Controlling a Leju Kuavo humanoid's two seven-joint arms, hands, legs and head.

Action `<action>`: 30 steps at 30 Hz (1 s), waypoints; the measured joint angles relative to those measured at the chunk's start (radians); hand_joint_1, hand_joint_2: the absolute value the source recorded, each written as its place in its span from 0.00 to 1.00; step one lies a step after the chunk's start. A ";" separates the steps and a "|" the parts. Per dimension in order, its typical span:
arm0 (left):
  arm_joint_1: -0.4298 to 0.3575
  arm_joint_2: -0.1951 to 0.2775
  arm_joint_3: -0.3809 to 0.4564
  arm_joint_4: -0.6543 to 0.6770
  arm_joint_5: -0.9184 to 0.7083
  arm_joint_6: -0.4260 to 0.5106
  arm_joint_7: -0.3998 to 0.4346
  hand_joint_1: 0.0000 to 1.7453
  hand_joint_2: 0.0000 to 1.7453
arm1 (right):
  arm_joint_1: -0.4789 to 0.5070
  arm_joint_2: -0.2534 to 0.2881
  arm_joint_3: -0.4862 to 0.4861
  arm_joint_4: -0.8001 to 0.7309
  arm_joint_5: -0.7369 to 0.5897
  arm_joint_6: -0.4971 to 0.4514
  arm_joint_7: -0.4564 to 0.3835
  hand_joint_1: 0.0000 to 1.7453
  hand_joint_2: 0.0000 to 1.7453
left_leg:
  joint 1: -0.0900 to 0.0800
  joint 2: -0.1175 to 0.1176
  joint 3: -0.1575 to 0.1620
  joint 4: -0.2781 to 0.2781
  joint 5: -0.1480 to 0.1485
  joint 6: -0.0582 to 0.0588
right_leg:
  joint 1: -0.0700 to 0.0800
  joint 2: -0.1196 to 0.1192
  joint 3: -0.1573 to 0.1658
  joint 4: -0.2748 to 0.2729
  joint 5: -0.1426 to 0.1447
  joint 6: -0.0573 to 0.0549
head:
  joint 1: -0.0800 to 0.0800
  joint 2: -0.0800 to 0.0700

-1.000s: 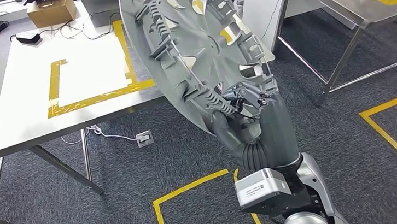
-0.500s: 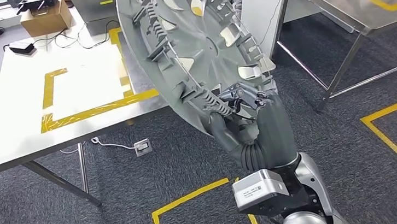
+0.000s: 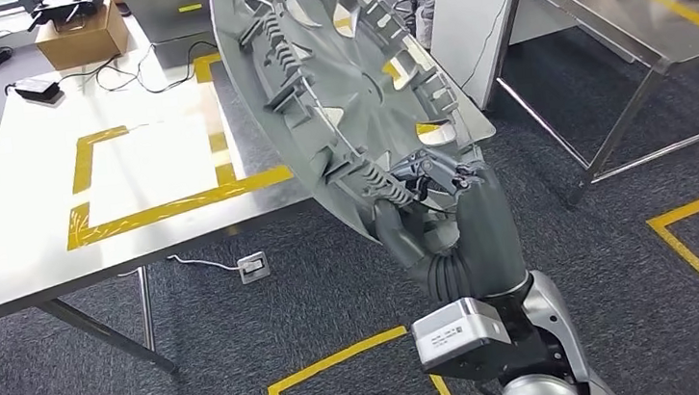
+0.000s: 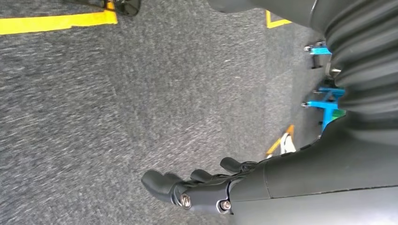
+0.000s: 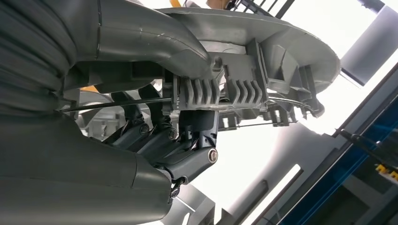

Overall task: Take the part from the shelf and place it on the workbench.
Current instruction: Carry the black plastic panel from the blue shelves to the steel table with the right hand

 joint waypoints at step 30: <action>0.002 0.003 0.003 0.000 -0.015 0.000 0.008 0.00 1.00 | 0.012 0.002 0.001 0.001 0.002 -0.001 0.003 1.00 1.00 | -0.002 0.001 0.005 0.003 -0.009 0.008 | -0.001 -0.004 -0.011 0.007 0.005 0.006 | 0.002 0.000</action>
